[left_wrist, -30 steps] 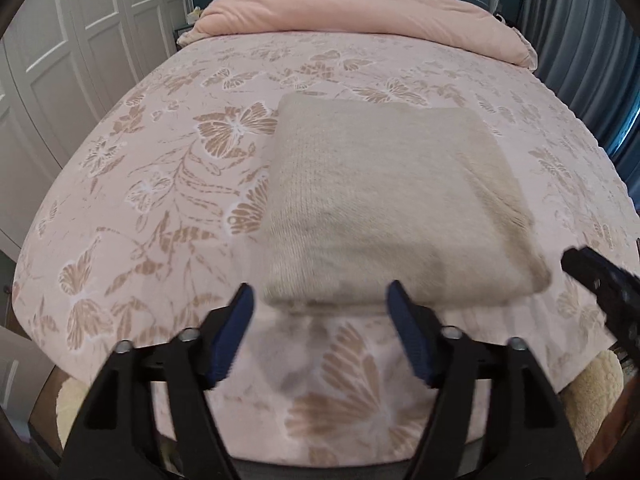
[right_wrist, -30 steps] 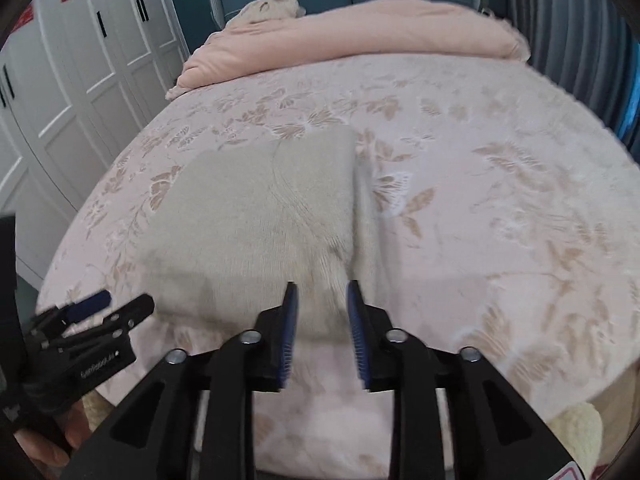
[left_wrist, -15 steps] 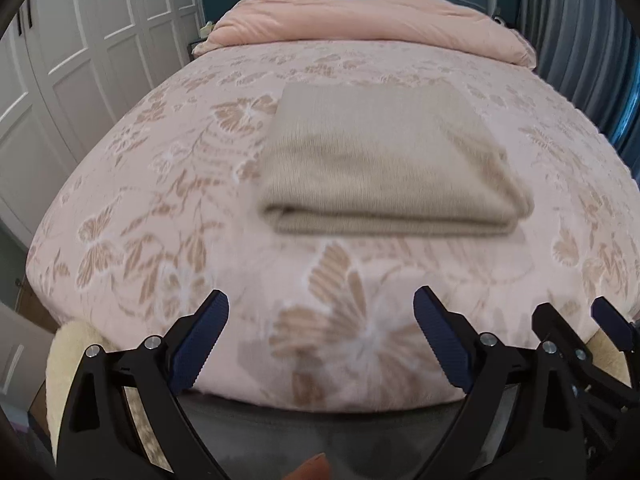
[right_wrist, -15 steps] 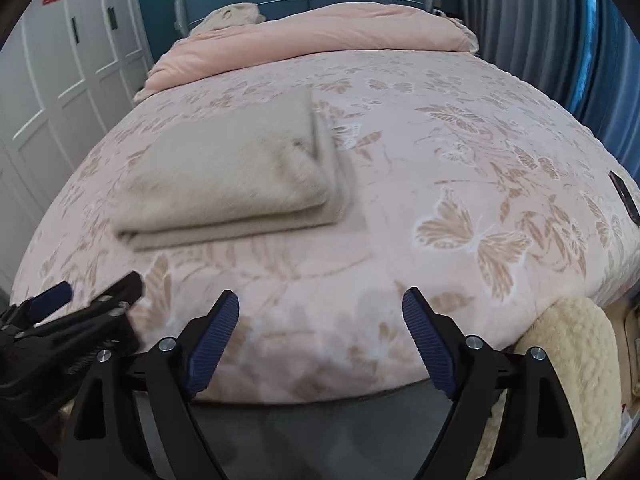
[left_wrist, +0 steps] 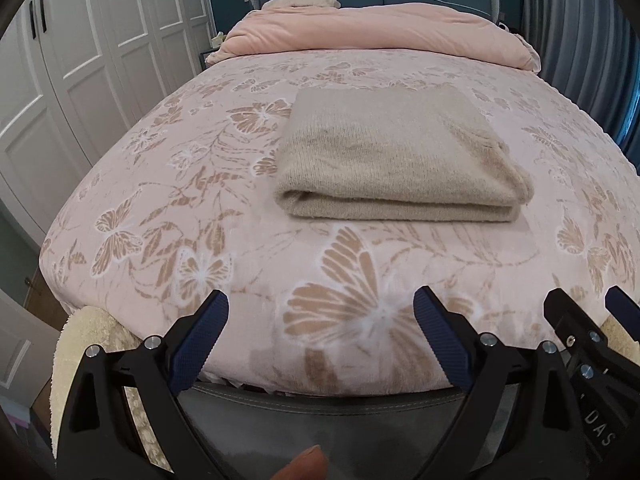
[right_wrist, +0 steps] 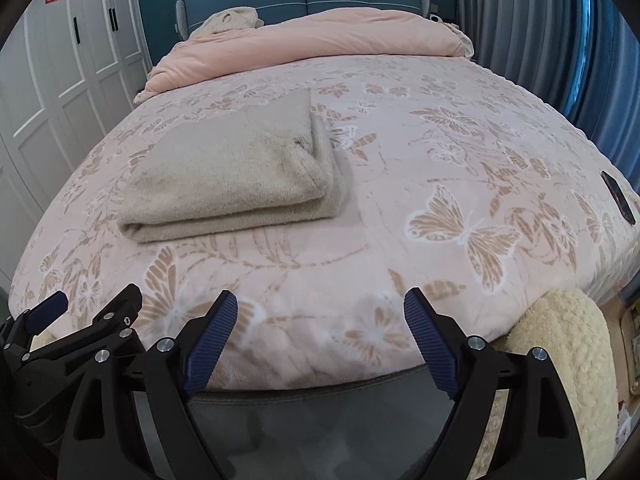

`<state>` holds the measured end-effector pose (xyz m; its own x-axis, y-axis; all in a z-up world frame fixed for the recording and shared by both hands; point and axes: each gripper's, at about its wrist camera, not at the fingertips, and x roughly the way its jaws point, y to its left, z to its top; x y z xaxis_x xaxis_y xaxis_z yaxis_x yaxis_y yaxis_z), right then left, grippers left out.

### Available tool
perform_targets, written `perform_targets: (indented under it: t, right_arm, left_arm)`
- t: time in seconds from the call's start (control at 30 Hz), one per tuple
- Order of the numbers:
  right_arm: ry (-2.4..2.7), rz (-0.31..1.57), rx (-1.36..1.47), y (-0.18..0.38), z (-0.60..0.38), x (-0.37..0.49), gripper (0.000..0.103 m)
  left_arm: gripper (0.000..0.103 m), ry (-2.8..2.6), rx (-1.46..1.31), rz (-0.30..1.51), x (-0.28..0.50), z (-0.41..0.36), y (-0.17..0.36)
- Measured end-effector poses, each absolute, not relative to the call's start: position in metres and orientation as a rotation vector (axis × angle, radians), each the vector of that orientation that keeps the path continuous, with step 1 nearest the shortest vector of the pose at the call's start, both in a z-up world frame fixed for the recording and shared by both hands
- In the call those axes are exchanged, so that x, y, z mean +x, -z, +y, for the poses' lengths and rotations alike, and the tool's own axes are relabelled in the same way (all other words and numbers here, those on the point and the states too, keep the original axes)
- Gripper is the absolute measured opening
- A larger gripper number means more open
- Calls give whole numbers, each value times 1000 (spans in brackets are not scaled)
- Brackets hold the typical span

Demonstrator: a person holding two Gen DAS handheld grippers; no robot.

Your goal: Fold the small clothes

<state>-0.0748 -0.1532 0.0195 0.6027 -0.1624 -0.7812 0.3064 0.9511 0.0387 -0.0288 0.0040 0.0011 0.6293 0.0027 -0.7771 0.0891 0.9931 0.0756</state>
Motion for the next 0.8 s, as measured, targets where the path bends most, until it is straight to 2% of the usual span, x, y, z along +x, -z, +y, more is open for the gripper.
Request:
perform_targets:
  t: [0.8]
  right_arm:
    - [294,873,144,-17,-146,-78,83]
  left_arm:
    - [91,35,108,885,-34,6,3]
